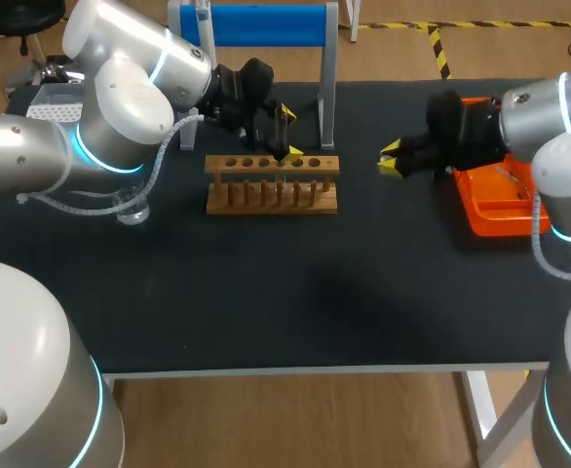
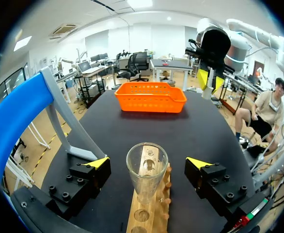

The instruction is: Invert the test tube, pick up the pipette, mount the tip to pipette, aspirate from beaker and dispense into the tube, eject the tip, return the pipette, and cap with the stopper.

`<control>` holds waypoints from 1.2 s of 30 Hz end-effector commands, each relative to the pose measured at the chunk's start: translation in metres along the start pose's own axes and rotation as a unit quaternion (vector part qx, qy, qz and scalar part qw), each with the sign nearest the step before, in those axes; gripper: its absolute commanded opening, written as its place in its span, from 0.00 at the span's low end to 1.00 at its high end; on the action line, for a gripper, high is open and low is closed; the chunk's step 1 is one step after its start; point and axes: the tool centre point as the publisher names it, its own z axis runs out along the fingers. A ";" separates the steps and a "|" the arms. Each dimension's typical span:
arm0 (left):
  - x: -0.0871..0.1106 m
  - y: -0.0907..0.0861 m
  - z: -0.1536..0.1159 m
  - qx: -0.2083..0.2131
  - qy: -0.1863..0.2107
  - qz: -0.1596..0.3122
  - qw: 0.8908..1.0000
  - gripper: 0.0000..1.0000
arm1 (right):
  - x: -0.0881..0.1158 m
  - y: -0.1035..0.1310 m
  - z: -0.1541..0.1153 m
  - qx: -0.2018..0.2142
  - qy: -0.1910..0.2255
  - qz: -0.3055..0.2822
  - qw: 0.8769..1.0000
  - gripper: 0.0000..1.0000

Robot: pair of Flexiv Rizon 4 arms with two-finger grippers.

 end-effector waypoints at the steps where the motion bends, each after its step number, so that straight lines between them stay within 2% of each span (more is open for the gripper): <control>1: -0.001 0.000 0.000 0.000 0.002 0.000 1.000 1.00 | -0.002 0.001 -0.004 0.002 0.016 0.000 1.000 0.00; 15: -0.001 0.000 0.000 0.000 0.002 0.000 1.000 1.00 | -0.002 0.001 -0.004 0.002 0.016 0.000 1.000 0.00; 17: -0.001 0.000 0.000 0.000 0.002 0.000 1.000 1.00 | -0.006 0.003 -0.001 0.001 0.021 -0.004 1.000 0.00; 25: -0.001 0.000 0.000 0.000 0.002 0.000 1.000 1.00 | -0.026 0.024 0.018 0.002 0.046 -0.034 0.998 0.00; 36: -0.001 0.000 0.000 0.000 0.002 0.000 1.000 1.00 | -0.042 0.057 0.049 0.002 0.079 -0.053 0.996 0.00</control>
